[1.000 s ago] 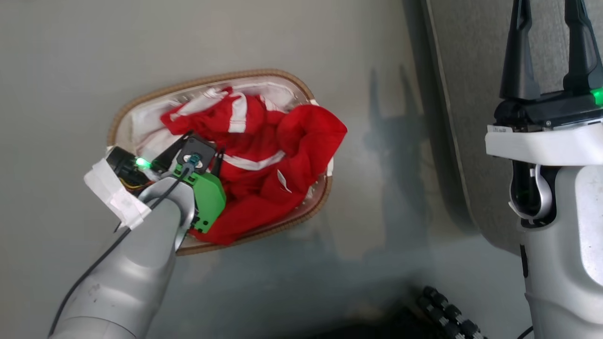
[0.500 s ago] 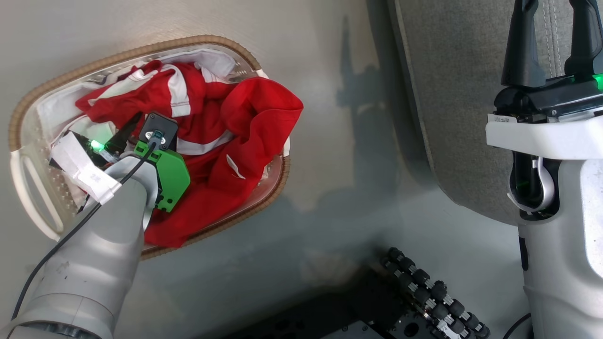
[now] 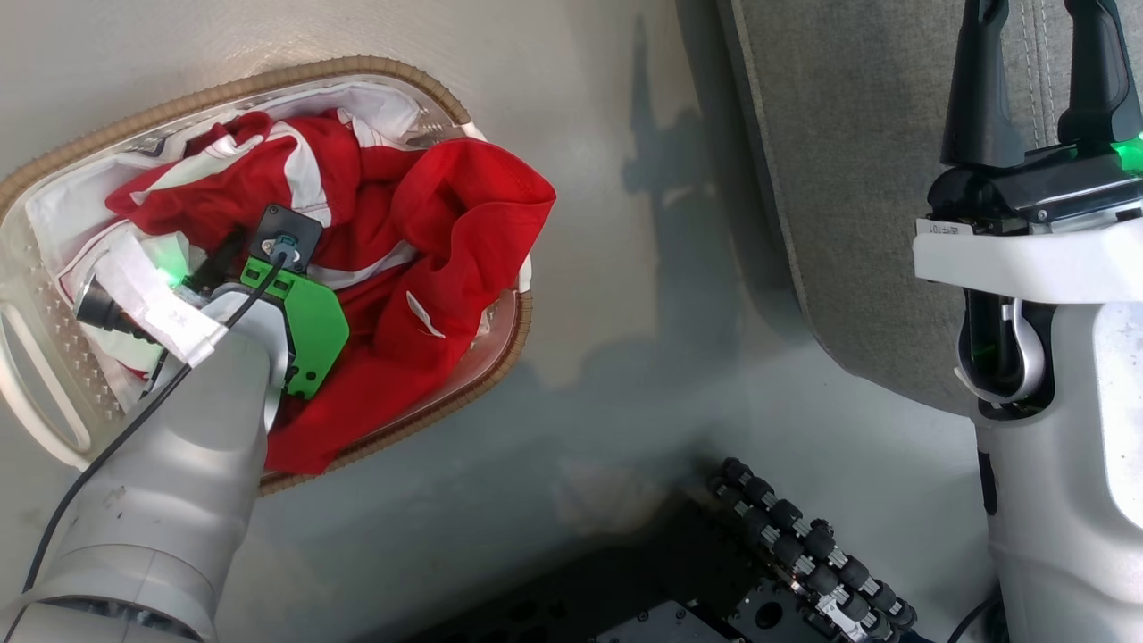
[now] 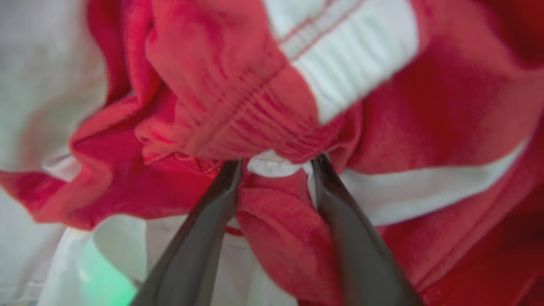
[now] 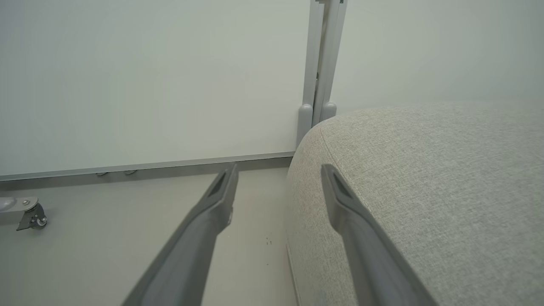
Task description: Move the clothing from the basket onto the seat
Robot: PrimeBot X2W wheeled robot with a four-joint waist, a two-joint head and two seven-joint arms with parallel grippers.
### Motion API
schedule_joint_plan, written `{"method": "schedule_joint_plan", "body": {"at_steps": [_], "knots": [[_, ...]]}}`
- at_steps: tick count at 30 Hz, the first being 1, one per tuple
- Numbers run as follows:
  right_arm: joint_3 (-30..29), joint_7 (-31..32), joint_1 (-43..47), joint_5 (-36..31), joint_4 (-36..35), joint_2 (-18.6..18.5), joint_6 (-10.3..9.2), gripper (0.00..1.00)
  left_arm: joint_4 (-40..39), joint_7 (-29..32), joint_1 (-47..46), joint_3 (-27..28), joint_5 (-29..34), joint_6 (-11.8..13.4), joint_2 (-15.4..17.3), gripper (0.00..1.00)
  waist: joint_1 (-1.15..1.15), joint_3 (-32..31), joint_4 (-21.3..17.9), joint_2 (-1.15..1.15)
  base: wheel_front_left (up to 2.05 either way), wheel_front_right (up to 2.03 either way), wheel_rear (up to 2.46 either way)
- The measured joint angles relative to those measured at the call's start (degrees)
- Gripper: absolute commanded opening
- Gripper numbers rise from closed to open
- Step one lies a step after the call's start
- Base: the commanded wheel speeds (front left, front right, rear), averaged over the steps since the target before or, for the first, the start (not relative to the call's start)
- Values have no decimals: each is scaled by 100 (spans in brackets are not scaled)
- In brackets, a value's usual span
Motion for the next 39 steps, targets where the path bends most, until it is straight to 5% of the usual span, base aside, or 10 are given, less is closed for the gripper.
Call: {"method": "schedule_joint_plan", "body": {"at_steps": [1,18,39], "knots": [[-4,0,0,0,3,0,0,100,10,15,-1,-2,-2,-10,-15,0,0,-3,3,0,0,0,0],[-245,0,108,-334,242,3,0,100,-232,-740,149,62,-505,-264,-382,0,-1,-624,427,0,0,0,0],[-378,0,1393,-1009,1144,5,0,100,-1803,-1104,894,-162,-1055,-638,-586,0,-1,-2662,1243,0,0,0,0]]}}
